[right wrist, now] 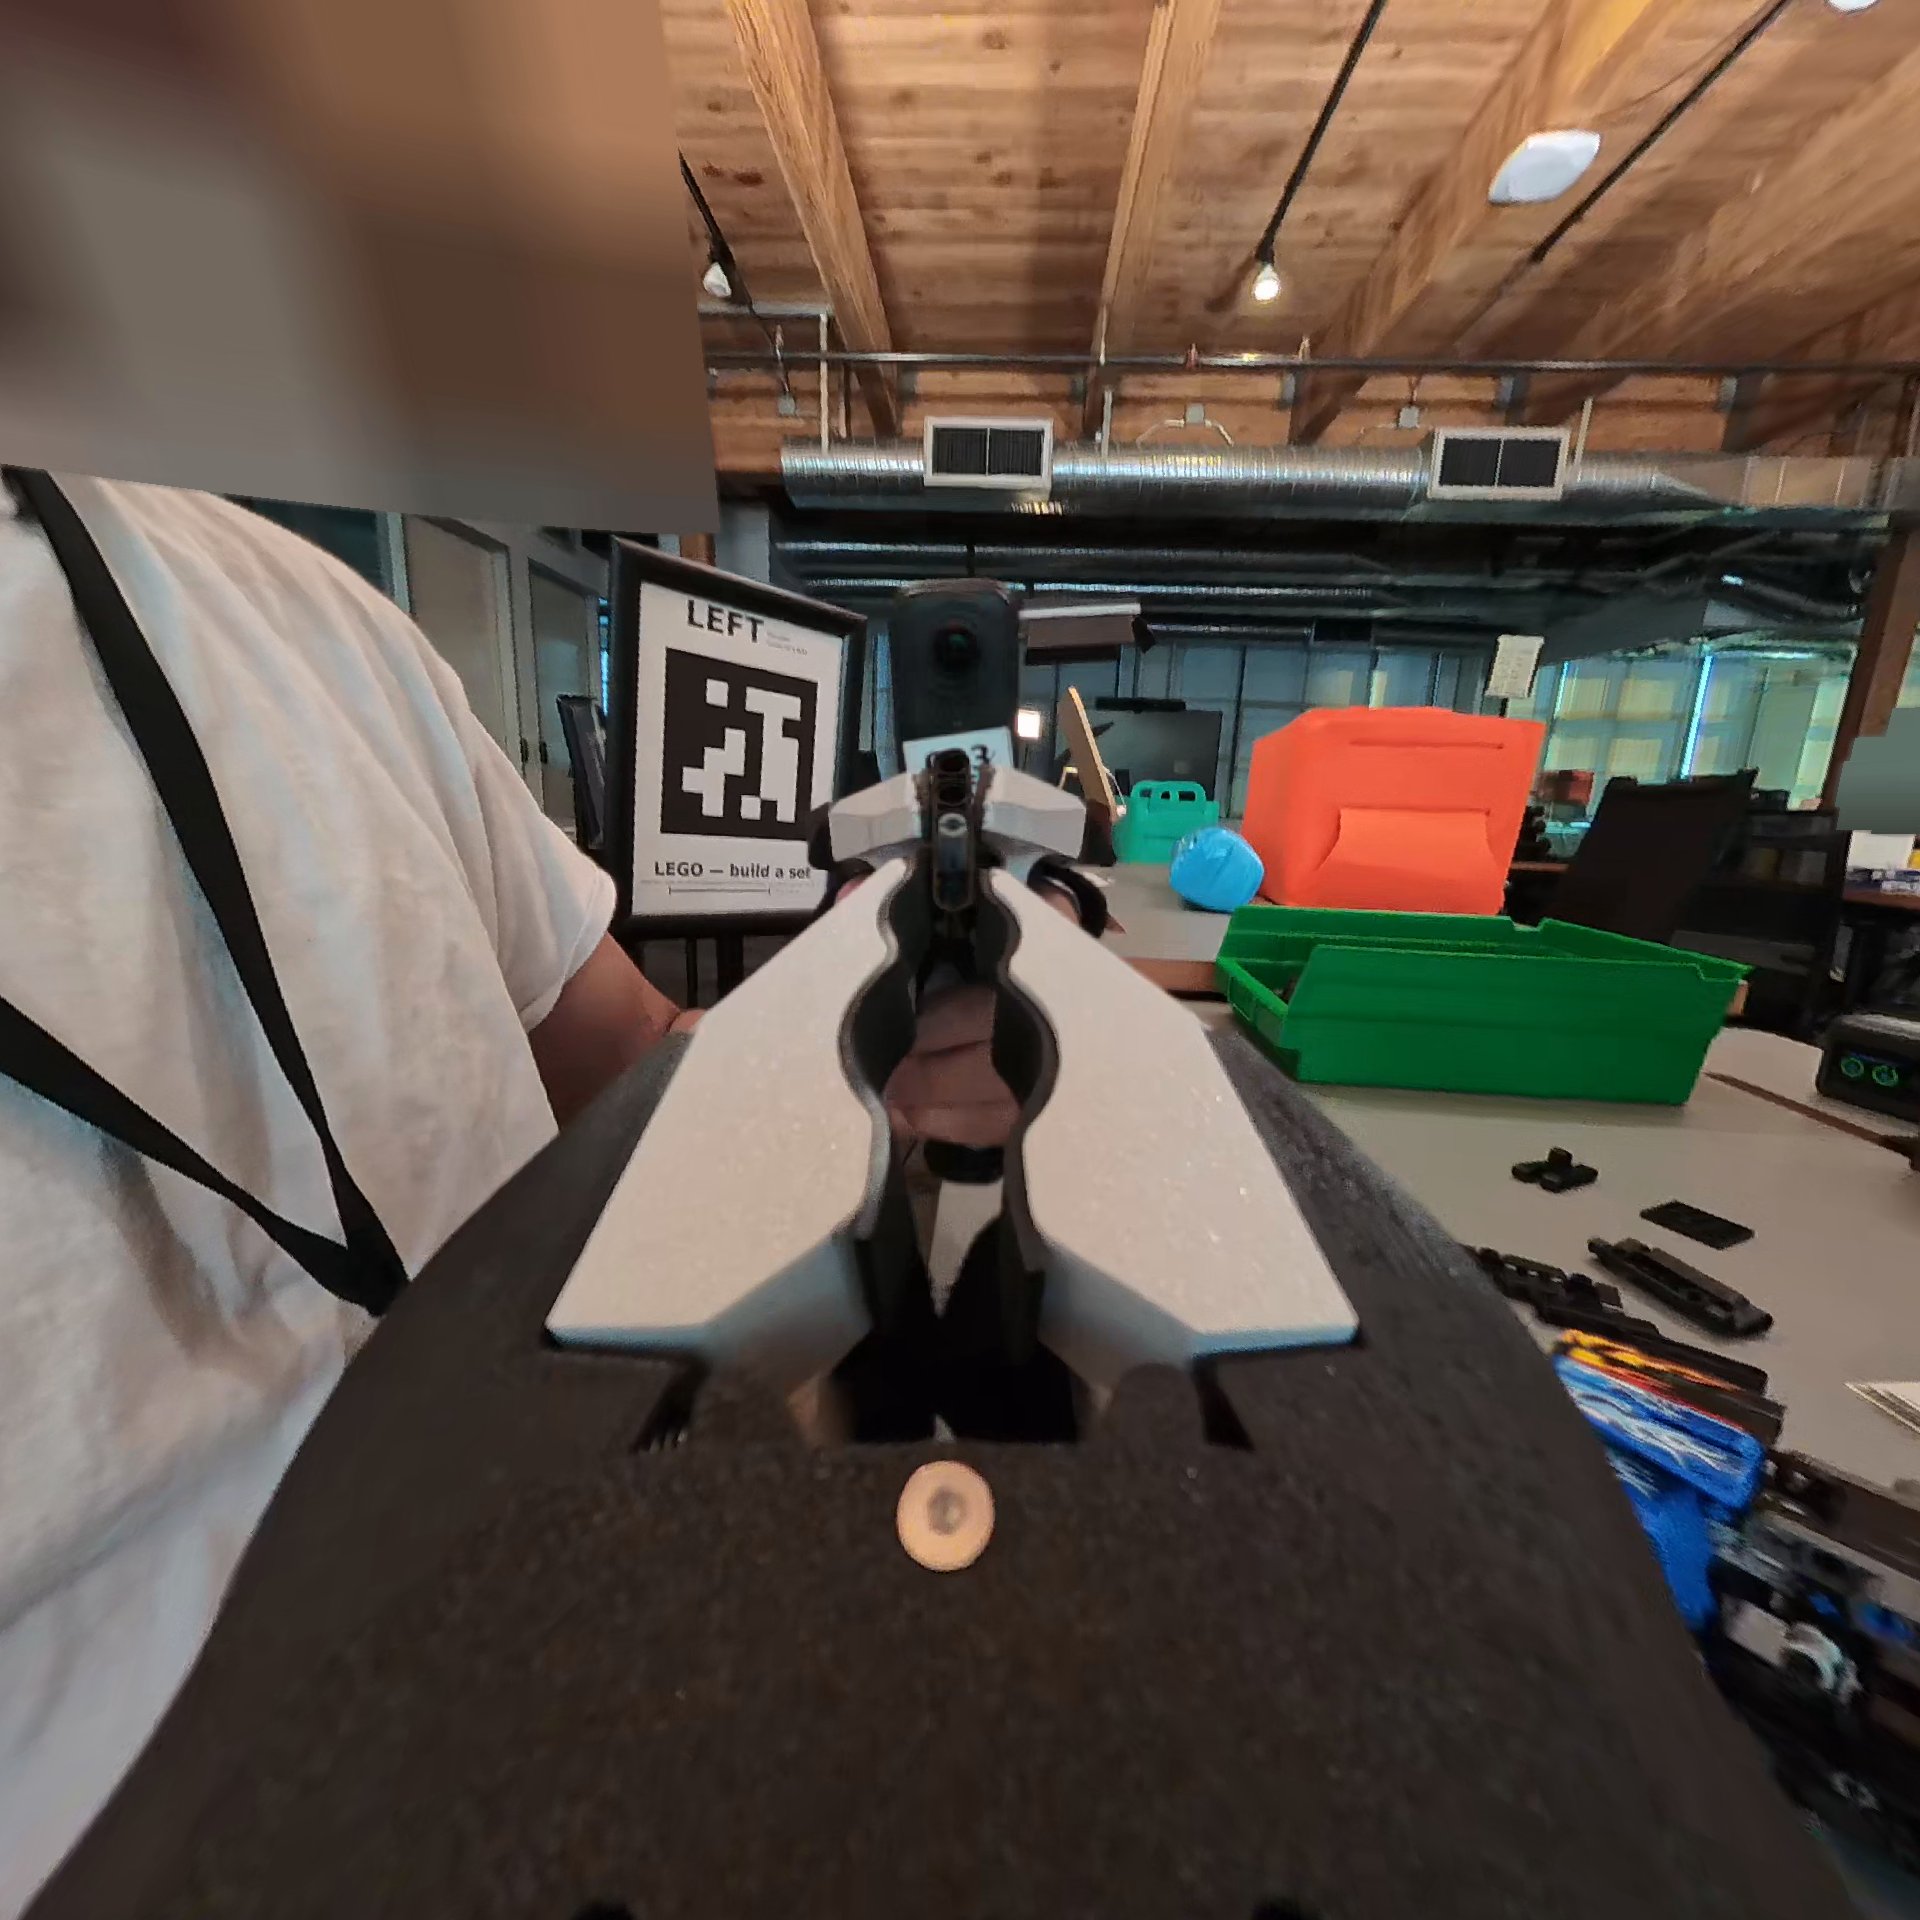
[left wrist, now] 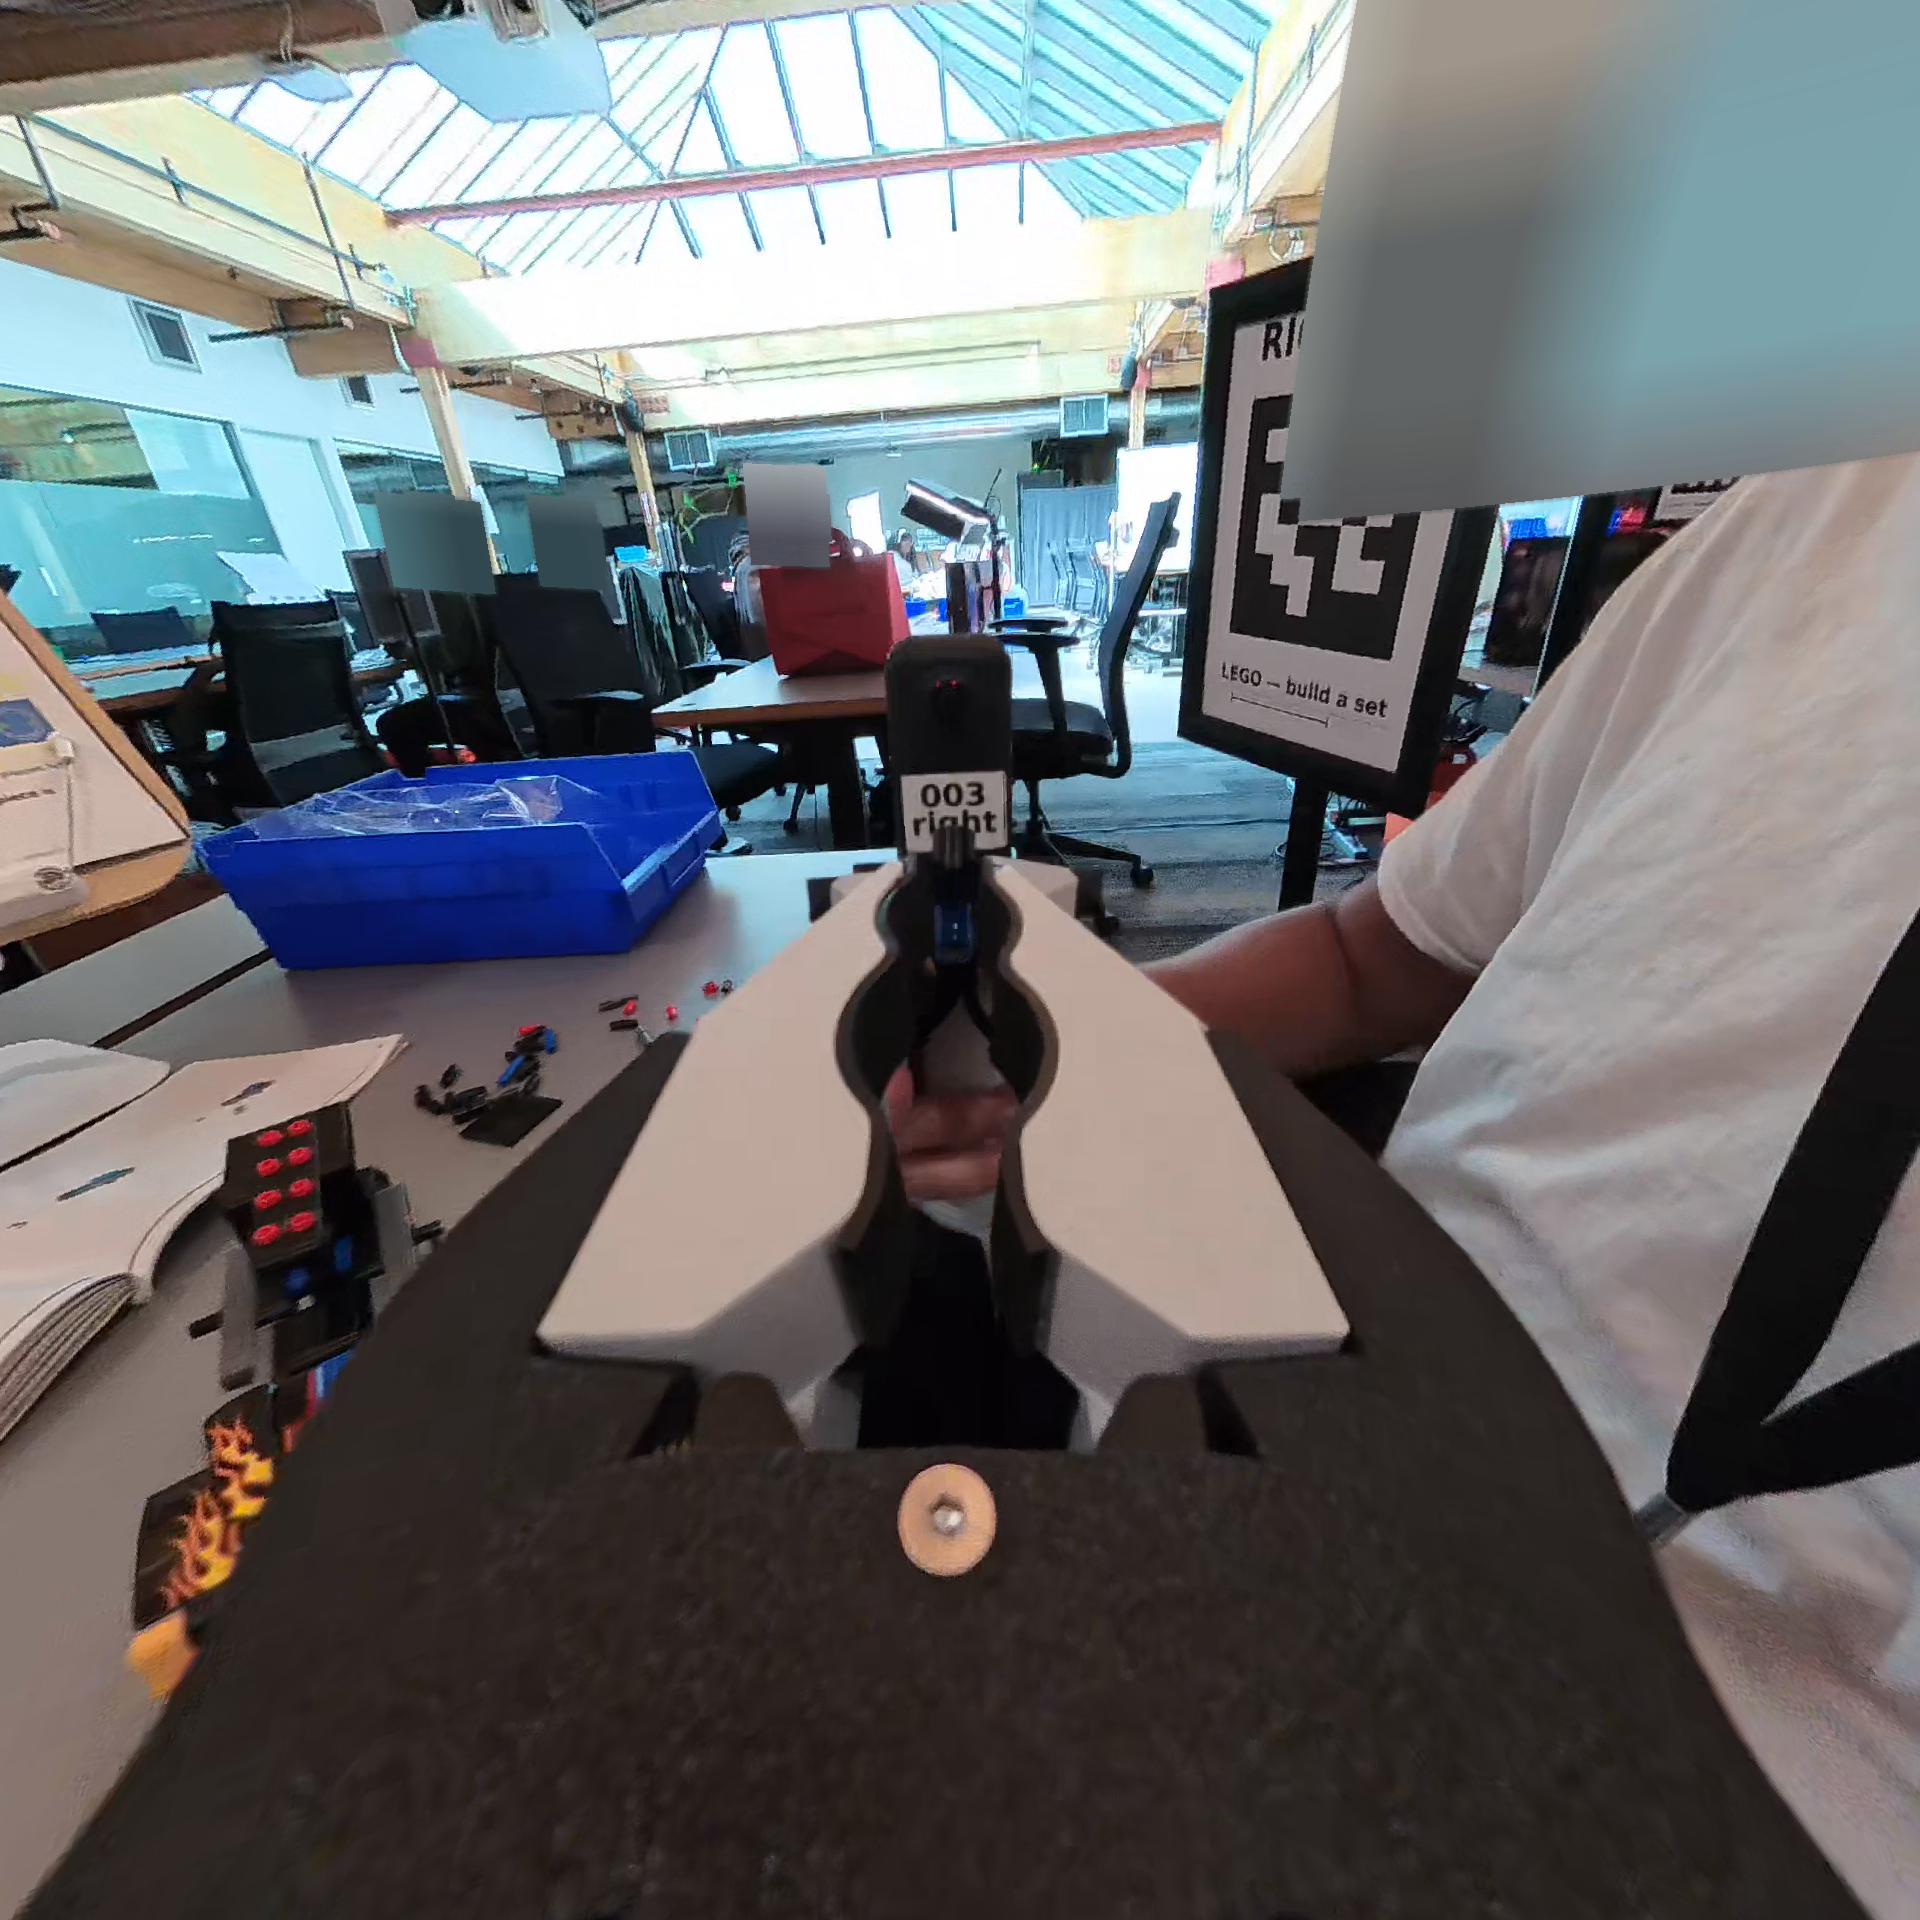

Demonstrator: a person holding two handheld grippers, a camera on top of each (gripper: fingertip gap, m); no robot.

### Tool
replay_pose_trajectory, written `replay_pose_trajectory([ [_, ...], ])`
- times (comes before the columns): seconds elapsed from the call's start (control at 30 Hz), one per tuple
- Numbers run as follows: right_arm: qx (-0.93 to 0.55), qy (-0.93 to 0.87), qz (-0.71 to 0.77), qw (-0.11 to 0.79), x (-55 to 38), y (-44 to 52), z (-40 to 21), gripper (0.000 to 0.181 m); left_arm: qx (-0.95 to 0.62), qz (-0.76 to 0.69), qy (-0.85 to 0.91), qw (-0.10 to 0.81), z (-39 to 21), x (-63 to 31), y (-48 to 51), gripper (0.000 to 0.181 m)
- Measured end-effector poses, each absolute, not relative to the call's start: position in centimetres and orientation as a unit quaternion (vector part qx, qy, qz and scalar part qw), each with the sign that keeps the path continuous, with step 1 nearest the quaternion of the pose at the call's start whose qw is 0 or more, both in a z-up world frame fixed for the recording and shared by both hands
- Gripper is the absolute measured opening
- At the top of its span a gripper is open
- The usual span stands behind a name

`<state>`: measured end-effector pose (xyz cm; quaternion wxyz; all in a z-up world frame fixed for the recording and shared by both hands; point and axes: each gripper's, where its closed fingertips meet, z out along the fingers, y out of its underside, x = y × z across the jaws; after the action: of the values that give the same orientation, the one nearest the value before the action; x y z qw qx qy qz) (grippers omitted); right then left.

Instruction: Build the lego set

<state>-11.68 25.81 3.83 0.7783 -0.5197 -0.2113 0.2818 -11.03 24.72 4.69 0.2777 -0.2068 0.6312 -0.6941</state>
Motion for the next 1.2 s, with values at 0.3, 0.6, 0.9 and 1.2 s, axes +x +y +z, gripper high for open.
replay_pose_trajectory([
  [0.3, -0.603, -0.256, 0.174, 0.735, -11.1, 26.6, 2.2, 0.007, -0.213, -0.654, 0.674, 0.269, 2.6, -10.5, 26.1, 0.015],
  [0.6, -0.654, -0.188, 0.053, 0.731, -9.0, 29.0, 1.1, 0.007, -0.195, -0.365, 0.745, 0.524, -1.6, -7.4, 29.4, 0.03],
  [0.9, -0.629, -0.195, -0.041, 0.752, -8.3, 29.6, 0.9, 0.007, -0.291, -0.653, 0.644, 0.274, 1.4, -8.8, 28.6, 0.022],
  [1.2, -0.563, -0.204, -0.282, 0.749, -8.0, 29.7, 1.7, 0.006, -0.336, -0.746, 0.53, 0.223, 2.8, -7.8, 28.7, 0.012],
])
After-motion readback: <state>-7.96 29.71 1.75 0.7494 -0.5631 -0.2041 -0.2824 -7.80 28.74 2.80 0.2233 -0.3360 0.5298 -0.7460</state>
